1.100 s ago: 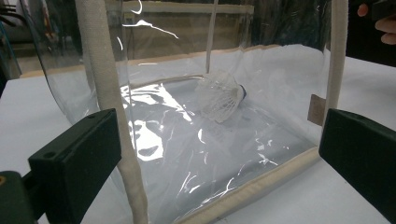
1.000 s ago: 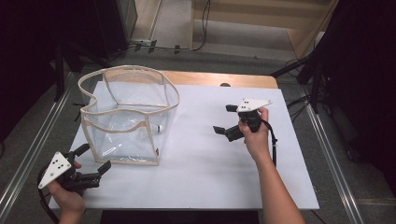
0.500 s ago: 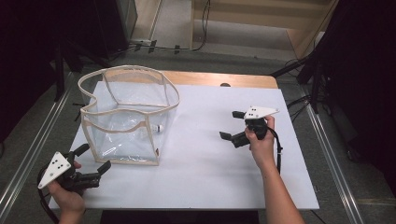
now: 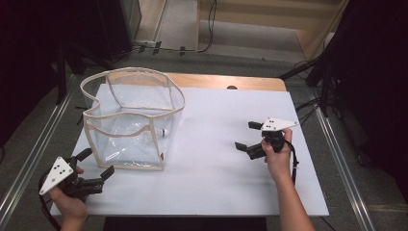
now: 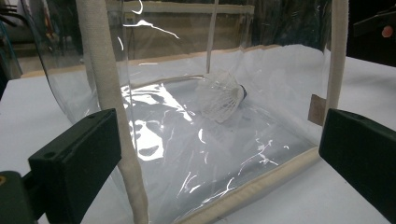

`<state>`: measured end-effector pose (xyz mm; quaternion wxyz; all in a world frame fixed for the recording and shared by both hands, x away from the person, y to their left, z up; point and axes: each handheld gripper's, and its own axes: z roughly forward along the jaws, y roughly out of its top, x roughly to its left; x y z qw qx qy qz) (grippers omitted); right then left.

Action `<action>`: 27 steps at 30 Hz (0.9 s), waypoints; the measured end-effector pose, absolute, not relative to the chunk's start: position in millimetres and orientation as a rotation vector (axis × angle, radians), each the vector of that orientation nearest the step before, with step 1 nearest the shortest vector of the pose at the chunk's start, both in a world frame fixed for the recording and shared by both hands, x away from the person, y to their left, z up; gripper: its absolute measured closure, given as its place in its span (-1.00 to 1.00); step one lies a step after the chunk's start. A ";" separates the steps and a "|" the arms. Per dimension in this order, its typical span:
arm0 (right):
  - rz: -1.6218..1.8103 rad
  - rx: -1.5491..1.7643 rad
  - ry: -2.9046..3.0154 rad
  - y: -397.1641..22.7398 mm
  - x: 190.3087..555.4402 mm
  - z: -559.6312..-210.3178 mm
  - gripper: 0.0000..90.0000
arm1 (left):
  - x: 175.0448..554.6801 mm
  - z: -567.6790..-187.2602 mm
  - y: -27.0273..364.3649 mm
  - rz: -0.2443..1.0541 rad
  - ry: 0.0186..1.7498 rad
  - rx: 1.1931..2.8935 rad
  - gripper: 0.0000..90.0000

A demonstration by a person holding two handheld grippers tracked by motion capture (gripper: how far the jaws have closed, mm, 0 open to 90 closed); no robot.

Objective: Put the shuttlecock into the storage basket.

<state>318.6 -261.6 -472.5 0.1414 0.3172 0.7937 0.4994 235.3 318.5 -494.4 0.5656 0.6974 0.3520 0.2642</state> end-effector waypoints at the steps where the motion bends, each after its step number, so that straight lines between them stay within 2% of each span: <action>1: 1.449 0.920 2.290 -263.1 317.1 -473.4 -1.00 | 235.3 -494.5 318.5 0.622 0.828 1.640 -1.00; 27: 1.451 1.044 2.189 -311.9 273.0 -496.7 -1.00 | 234.9 -494.5 317.9 0.627 0.831 1.645 -1.00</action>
